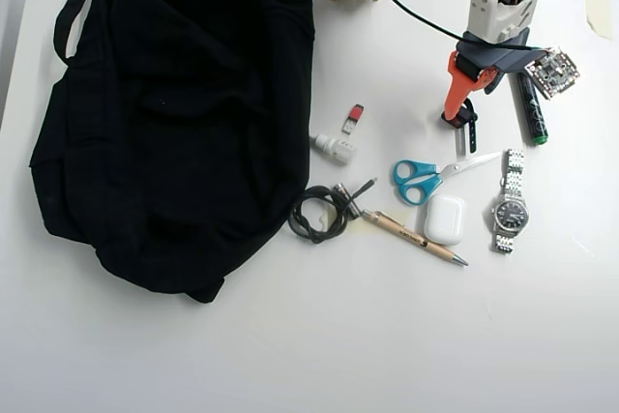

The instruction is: Put the black bike light into the black bag

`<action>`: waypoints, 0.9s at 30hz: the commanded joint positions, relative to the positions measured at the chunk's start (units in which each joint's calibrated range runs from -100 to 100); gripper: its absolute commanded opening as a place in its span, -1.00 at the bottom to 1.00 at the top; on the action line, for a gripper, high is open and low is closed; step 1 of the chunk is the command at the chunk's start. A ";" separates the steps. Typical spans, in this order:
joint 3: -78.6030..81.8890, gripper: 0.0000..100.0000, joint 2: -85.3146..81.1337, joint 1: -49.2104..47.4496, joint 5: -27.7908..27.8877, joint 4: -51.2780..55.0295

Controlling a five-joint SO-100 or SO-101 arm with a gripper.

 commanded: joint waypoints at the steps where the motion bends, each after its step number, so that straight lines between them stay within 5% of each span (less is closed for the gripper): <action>1: -0.37 -0.41 -0.98 1.15 -0.17 -1.23; 27: 5.83 -0.42 -1.06 1.98 -0.17 -8.81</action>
